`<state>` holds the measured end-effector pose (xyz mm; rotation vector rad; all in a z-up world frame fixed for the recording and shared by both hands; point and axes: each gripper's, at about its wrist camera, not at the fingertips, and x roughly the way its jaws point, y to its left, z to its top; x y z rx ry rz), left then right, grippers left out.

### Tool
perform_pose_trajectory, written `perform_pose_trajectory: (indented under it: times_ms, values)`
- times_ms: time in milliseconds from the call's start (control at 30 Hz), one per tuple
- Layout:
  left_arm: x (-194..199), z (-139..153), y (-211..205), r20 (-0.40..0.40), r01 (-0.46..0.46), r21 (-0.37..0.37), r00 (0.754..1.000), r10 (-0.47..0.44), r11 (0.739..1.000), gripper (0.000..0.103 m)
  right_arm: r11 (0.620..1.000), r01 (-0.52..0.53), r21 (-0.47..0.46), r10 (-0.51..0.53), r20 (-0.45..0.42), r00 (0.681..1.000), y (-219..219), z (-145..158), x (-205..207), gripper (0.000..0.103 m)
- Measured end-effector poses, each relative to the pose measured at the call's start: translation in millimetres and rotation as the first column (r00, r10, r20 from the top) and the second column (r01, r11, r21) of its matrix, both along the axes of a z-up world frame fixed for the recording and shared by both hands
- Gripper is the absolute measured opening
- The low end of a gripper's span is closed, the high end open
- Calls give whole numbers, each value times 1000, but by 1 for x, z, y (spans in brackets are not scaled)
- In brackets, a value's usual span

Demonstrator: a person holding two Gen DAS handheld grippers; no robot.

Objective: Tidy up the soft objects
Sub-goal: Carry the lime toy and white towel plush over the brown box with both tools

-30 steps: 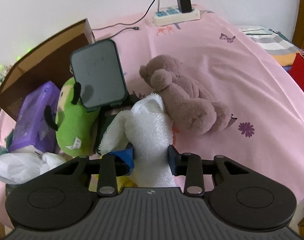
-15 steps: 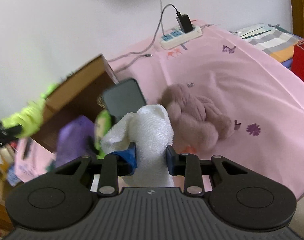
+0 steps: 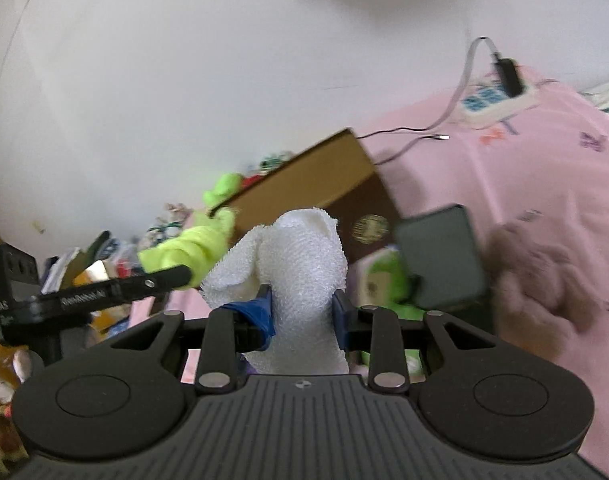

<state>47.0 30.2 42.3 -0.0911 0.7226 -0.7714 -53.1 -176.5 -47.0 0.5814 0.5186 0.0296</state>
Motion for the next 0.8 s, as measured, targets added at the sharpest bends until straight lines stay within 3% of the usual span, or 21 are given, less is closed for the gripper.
perform_pose_trajectory:
  times_ms: [267,500,800]
  values:
    - [21,14,12,47,-54,-1,997,54,999,47,997,-70,39,70,-13,997,11,15,81,13]
    - [64,16,15,62,-106,52,993,102,993,47,995,-94,36,96,-66,993,19,24,149,14]
    - [119,-1,4,60,-161,146,986,154,976,47,994,-106,-9,103,-158,982,27,0,228,14]
